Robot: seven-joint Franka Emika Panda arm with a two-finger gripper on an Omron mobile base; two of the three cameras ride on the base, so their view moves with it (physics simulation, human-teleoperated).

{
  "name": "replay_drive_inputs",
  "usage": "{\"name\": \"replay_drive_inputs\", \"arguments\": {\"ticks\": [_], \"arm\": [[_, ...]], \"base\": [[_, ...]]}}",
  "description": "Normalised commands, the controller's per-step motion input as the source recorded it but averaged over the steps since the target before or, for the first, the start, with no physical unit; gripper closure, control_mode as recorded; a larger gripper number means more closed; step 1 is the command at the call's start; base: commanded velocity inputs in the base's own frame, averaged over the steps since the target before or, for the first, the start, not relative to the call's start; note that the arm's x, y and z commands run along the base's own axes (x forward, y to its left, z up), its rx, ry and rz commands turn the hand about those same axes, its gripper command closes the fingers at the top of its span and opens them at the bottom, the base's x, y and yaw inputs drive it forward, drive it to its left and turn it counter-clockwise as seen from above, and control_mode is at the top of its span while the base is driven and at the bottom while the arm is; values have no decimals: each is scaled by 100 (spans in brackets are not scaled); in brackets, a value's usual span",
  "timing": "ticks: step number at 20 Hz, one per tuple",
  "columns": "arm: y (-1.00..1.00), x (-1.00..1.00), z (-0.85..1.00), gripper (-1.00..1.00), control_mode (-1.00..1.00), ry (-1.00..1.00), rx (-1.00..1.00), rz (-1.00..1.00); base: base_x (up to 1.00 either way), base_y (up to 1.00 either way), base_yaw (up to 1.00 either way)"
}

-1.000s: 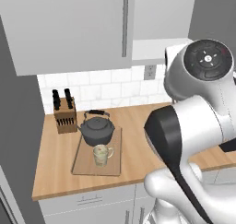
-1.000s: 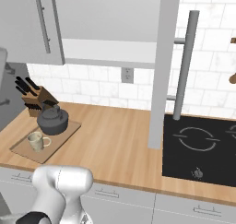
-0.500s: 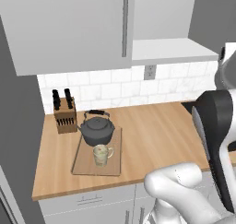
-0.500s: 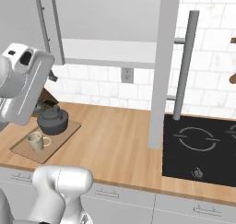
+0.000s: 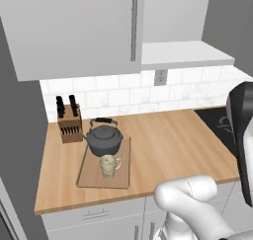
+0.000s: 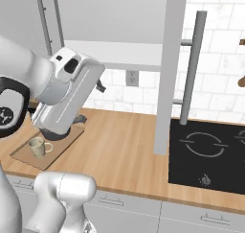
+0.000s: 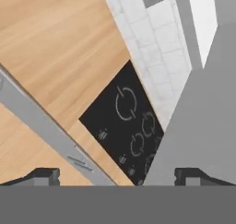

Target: Pick the kettle from the counter and place it on the tray. Then pick the mug from the cabinet and place it on the tray. Then close the cabinet doors.

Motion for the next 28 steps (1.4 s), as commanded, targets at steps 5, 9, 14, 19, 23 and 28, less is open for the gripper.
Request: {"name": "replay_drive_inputs", "arguments": {"ticks": [5, 9, 14, 19, 23, 28], "arm": [[-72, -55, 6, -100, -100, -2, 0, -12], [-57, -68, 13, -100, -100, -3, 0, -8], [-41, -58, 15, -100, -100, 0, 0, -11], [-59, -17, 17, -100, -100, 0, -4, -8], [-55, -10, 6, -100, -100, 0, -9, -4], [-49, 7, 0, -100, -100, 0, -18, 0]], "base": [[0, 0, 0], [0, 0, 0], [0, 0, 0], [0, 0, 0], [0, 0, 0], [0, 0, 0]]}}
